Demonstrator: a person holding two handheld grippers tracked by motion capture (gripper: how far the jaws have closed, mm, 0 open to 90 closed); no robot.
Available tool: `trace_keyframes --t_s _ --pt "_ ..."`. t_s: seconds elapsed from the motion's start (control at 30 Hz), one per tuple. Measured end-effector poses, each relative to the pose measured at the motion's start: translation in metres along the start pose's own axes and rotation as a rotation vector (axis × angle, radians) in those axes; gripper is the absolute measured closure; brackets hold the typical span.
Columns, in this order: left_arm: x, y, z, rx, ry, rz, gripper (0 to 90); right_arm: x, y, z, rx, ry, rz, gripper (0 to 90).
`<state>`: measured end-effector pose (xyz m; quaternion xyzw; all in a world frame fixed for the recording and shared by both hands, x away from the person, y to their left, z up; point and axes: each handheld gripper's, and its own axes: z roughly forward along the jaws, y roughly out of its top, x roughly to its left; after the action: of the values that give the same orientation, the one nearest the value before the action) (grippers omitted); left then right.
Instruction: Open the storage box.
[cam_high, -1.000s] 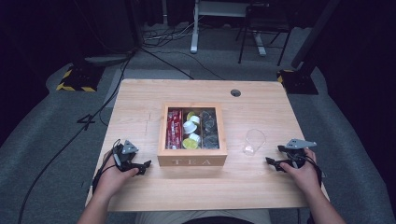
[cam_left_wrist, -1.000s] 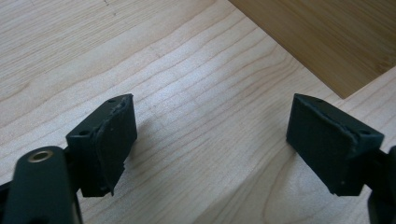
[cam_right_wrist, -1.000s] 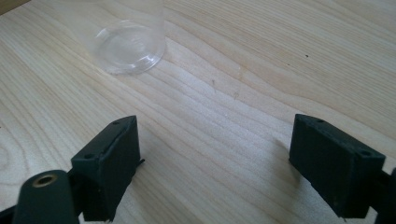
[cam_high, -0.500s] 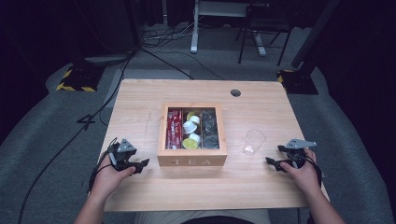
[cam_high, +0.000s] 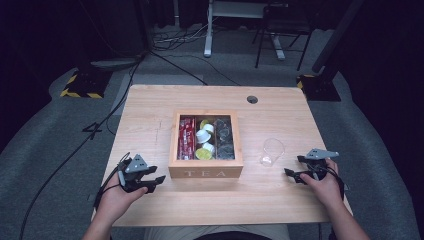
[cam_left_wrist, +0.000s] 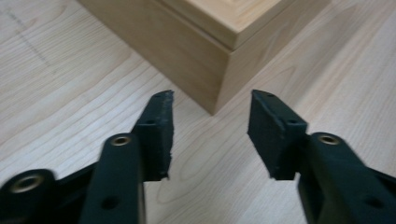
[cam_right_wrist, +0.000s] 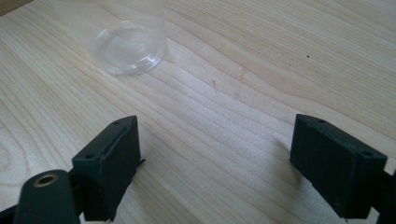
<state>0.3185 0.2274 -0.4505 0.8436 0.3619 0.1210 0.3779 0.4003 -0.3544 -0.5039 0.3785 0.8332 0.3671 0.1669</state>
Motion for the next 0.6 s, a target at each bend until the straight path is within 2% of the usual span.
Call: trace_keyframes --t_s 0.1,0.13,0.37,0.53,0.57,0.6 --pt "-0.005 0.004 0.001 -0.015 -0.025 0.038 62.4 0.0 0.0 0.0 0.0 0.0 0.0 16.1" --pt "-0.006 0.005 0.001 -0.014 -0.014 0.05 65.5 0.0 0.0 0.0 0.0 0.0 0.0 16.1" --pt "-0.006 0.01 0.006 -0.039 0.022 0.036 76.9 0.0 0.0 0.0 0.002 -0.002 0.0 16.1" --pt "-0.005 0.012 0.012 -0.031 0.016 0.028 81.4 0.001 0.0 0.0 0.001 -0.006 0.009 16.7" --pt "-0.005 0.012 0.013 -0.028 0.015 0.037 81.7 0.001 0.0 -0.001 0.003 -0.008 0.011 17.3" --pt "-0.006 0.012 0.013 -0.03 0.009 0.026 81.9 0.002 0.001 -0.001 0.008 -0.011 0.014 19.1"
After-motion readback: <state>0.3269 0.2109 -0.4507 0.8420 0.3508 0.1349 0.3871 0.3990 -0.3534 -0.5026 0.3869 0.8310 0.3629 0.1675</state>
